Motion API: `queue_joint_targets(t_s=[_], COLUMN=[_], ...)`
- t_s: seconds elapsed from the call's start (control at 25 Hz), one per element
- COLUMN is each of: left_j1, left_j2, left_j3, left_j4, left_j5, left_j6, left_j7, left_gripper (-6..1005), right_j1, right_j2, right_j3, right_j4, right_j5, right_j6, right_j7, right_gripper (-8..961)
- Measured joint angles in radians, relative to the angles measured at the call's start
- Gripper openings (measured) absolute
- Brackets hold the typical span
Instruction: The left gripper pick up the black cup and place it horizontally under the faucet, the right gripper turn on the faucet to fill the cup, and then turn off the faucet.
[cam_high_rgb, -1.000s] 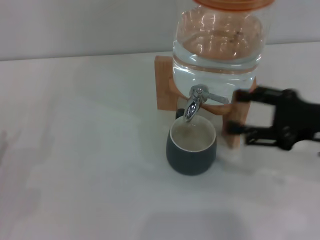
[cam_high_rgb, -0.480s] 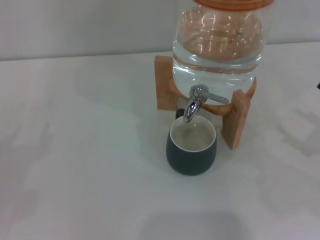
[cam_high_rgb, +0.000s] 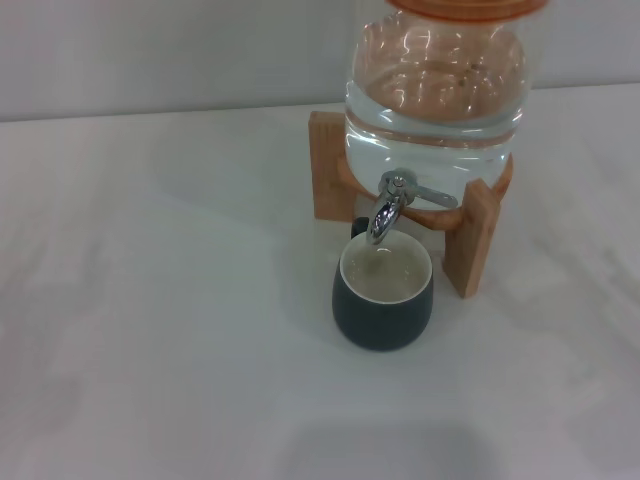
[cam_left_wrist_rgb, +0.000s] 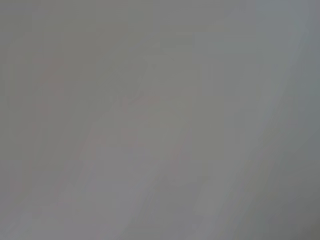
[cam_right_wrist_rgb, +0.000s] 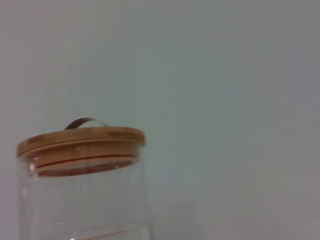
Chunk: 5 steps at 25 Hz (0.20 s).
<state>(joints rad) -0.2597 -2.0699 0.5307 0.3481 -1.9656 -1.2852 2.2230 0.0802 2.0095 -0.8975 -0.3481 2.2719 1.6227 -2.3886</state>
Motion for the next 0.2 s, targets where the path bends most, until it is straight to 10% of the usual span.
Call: queue_joint_targets(t_s=[0.2], left_j1=[0.008], left_j2=[-0.004], left_j3=[0.000], left_j4=[-0.004], left_j5=[-0.028], left_j6=[-0.014], left_j7=[-0.013], left_gripper=[567], right_j1=[0.001], right_j2=[-0.002], right_j3=[0.001], right_j4=[0.011], right_j5=[0.022], right_j6=[-0.011], right_j7=[-0.013], right_gripper=[815])
